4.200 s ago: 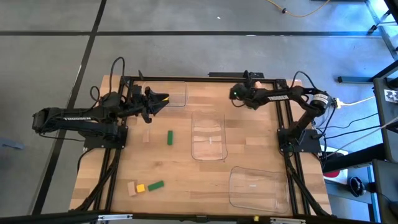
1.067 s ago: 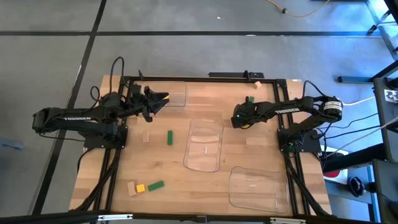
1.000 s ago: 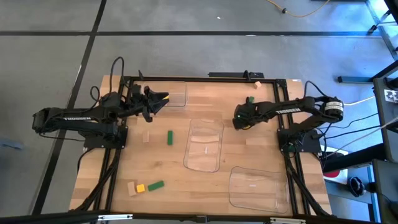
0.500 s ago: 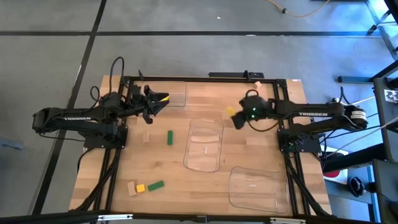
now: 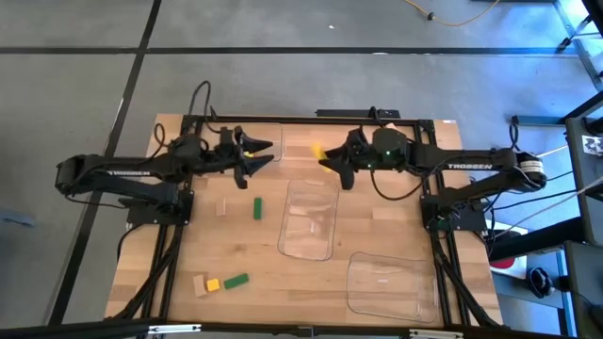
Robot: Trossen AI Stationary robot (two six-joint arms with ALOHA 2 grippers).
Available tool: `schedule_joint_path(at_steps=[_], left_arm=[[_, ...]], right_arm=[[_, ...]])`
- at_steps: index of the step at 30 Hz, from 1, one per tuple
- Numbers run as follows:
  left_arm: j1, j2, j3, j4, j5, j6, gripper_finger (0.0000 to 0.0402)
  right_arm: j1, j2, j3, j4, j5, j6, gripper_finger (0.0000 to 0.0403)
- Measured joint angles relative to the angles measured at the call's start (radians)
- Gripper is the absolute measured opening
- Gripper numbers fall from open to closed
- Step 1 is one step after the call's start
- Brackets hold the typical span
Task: Sort & place blocks by color
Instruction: Put the top yellow block into the top transparent bin
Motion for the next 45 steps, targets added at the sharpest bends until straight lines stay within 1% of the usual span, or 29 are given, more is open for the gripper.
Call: schedule_joint_path(at_steps=[7, 12, 14, 17, 25, 29, 32, 37, 41, 45], left_arm=[[0.0, 0.141, 0.109, 0.008, 0.099, 0.003, 0.0258], [-0.001, 0.236, 0.183, 0.007, 0.157, 0.004, 0.0268], [-0.001, 0.263, 0.205, 0.009, 0.163, 0.004, 0.0268], [-0.001, 0.291, 0.22, 0.01, 0.133, 0.004, 0.0267], [-0.008, 0.303, 0.226, 0.048, 0.173, -0.02, 0.0267], [-0.011, 0.303, 0.226, 0.077, 0.234, -0.024, 0.0264], [-0.018, 0.315, 0.227, 0.08, 0.227, -0.026, 0.0263], [-0.031, 0.327, 0.228, 0.081, 0.193, -0.026, 0.0263], [-0.034, 0.328, 0.226, 0.072, 0.196, -0.025, 0.0262], [-0.033, 0.328, 0.226, 0.056, 0.194, -0.025, 0.0242]], right_arm=[[0.058, 0.068, 0.086, 0.064, -0.005, -0.071, 0.0126], [0.075, 0.093, 0.098, 0.102, -0.003, -0.104, 0.0126], [0.075, 0.102, 0.098, 0.101, -0.002, -0.102, 0.0126], [0.083, 0.105, 0.098, 0.14, 0.003, -0.106, 0.0126], [0.085, 0.109, 0.098, 0.125, -0.002, -0.163, 0.0126], [0.085, 0.128, 0.098, 0.153, -0.009, -0.164, 0.0126], [0.085, 0.154, 0.098, 0.171, -0.052, -0.161, 0.0126], [0.087, 0.173, 0.097, 0.186, -0.055, -0.153, 0.0126], [0.087, 0.168, 0.097, 0.203, -0.055, -0.156, 0.0126], [0.087, 0.167, 0.097, 0.215, -0.056, -0.159, 0.0126]])
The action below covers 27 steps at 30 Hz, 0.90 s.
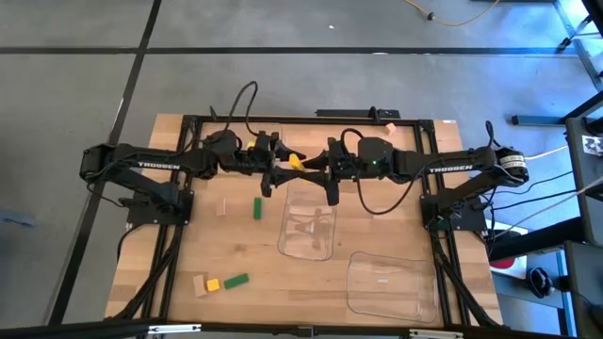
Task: Sort & place blocks by color
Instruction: Put the top yellow block into the top transparent bin
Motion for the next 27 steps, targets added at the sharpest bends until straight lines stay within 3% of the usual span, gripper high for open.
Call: schedule_joint_path(at_steps=[10, 17, 19, 22, 27], left_arm=[[0.034, -0.002, 0.0, 0.004, 0.06, -0.022, 0.0118], [0.068, -0.007, 0.0, 0.004, 0.094, -0.042, 0.0117], [0.084, -0.023, 0.0, -0.016, 0.115, -0.052, 0.0117], [0.11, -0.069, 0.001, -0.065, 0.131, -0.058, 0.0117], [0.141, -0.168, 0.0, -0.231, 0.138, -0.004, 0.0117]], right_arm=[[-0.001, 0.0, 0.0, -0.011, 0.002, 0.004, 0.0126], [-0.001, 0.0, 0.0, -0.001, 0.006, 0.007, 0.0128], [-0.002, 0.001, 0.0, 0.0, 0.006, 0.004, 0.0159], [-0.005, -0.013, 0.0, -0.025, 0.007, 0.001, 0.0239], [-0.035, -0.077, 0.0, -0.173, 0.006, 0.004, 0.0337]])
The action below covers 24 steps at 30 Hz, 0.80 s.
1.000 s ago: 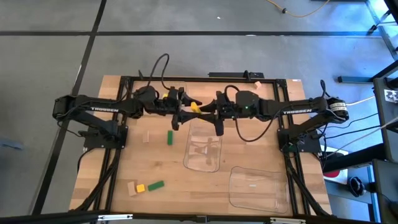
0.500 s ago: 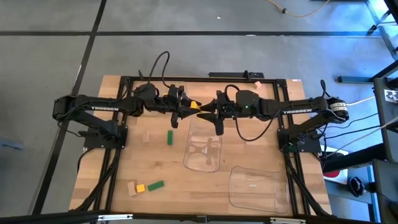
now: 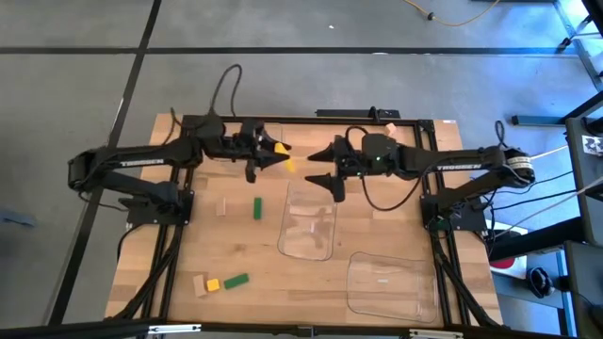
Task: Sort & place blocks by color
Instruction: Put the top yellow block into the top transparent bin
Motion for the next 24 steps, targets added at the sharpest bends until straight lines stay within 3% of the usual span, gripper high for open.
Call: schedule_joint_path(at_steps=[5, 11, 17, 24], left_arm=[[0.018, -0.094, -0.002, -0.119, 0.002, 0.07, 0.0117], [0.053, -0.149, -0.087, -0.107, 0.014, 0.073, 0.0117], [0.079, -0.169, -0.201, 0.038, 0.018, 0.005, 0.0117], [0.083, -0.169, -0.206, 0.069, 0.04, -0.036, 0.0117]], right_arm=[[-0.026, -0.091, 0.0, -0.217, 0.046, 0.0, 0.0359], [-0.031, -0.167, 0.0, -0.369, 0.094, 0.004, 0.0361], [-0.032, -0.187, 0.0, -0.41, 0.119, 0.026, 0.0362], [-0.032, -0.187, 0.0, -0.409, 0.136, 0.028, 0.0362]])
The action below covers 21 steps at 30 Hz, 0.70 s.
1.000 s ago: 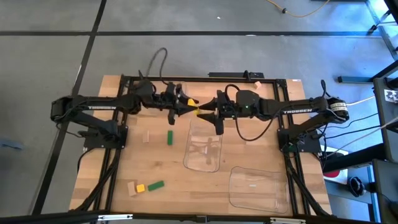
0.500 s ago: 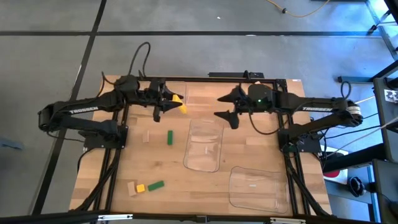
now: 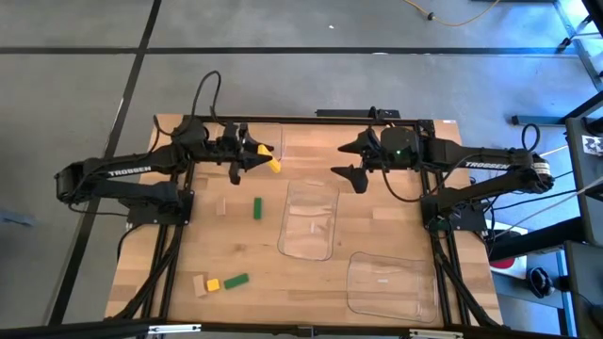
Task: Sort & place blocks by color
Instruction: Put the top yellow block into the top transparent bin
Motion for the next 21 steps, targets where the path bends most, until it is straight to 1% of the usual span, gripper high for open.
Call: schedule_joint_path(at_steps=[2, 4, 8, 11, 13, 14, 16, 21], left_arm=[[0.011, 0.002, 0.019, -0.038, -0.004, -0.002, 0.0117], [0.044, 0.013, 0.071, -0.139, -0.004, 0.026, 0.0117], [0.156, 0.086, 0.226, -0.505, -0.012, 0.131, 0.0117], [0.249, 0.187, 0.35, -0.728, -0.029, 0.236, 0.0117], [0.306, 0.267, 0.409, -0.862, -0.045, 0.315, 0.0117], [0.331, 0.308, 0.43, -0.925, -0.061, 0.349, 0.0117], [0.367, 0.382, 0.456, -0.987, -0.104, 0.404, 0.0117], [0.421, 0.521, 0.458, -1.142, -0.252, 0.51, 0.0117]], right_arm=[[0.0, 0.0, 0.0, 0.001, 0.0, 0.001, 0.0362], [0.0, 0.0, 0.0, 0.001, 0.001, 0.001, 0.0362], [0.0, -0.001, 0.0, 0.001, 0.015, 0.022, 0.0362], [0.0, -0.001, 0.0, 0.001, 0.022, 0.027, 0.0362], [0.0, -0.001, 0.0, 0.001, 0.036, 0.027, 0.0362], [0.0, -0.001, 0.0, 0.001, 0.045, 0.028, 0.0362], [0.0, -0.001, 0.0, 0.001, 0.055, 0.028, 0.0362], [0.0, -0.001, 0.0, 0.001, 0.079, 0.05, 0.0362]])
